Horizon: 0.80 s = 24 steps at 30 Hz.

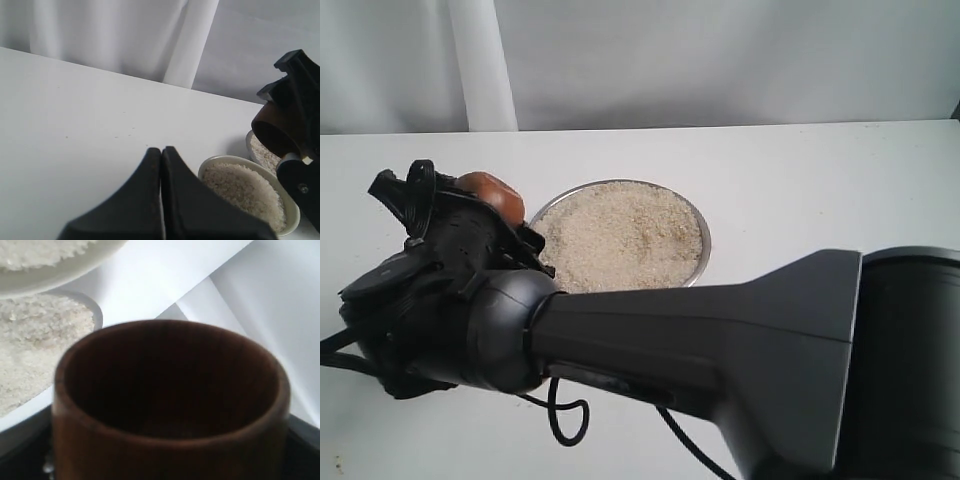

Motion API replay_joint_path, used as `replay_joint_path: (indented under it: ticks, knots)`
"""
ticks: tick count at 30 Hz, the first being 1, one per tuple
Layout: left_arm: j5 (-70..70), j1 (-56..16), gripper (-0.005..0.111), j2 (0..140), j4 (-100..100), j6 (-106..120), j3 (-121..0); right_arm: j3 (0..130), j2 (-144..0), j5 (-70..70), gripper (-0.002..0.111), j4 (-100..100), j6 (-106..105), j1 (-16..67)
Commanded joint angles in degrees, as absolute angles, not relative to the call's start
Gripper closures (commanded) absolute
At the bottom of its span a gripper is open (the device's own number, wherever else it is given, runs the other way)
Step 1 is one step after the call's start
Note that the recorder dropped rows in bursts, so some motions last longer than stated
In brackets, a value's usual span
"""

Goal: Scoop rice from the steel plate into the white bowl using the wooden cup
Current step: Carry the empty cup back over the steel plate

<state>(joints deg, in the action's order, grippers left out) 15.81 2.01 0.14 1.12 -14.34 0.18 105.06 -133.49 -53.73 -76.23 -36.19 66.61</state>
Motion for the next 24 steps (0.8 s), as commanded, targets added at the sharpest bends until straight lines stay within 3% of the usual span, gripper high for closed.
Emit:
replay_joint_path:
  ticks: [1, 10, 24]
  knots:
    - [15.3, 1.7, 0.107, 0.0, 1.0, -14.6, 0.0, 105.5, -129.9, -51.5, 0.108, -72.4, -29.3, 66.0]
    - [15.3, 1.7, 0.107, 0.0, 1.0, -14.6, 0.0, 105.5, -119.5, -47.4, 0.108, -41.9, -33.2, 56.9]
    - [15.3, 1.7, 0.107, 0.0, 1.0, -14.6, 0.0, 105.5, -119.7, -56.8, 0.108, -25.1, -41.9, 38.4]
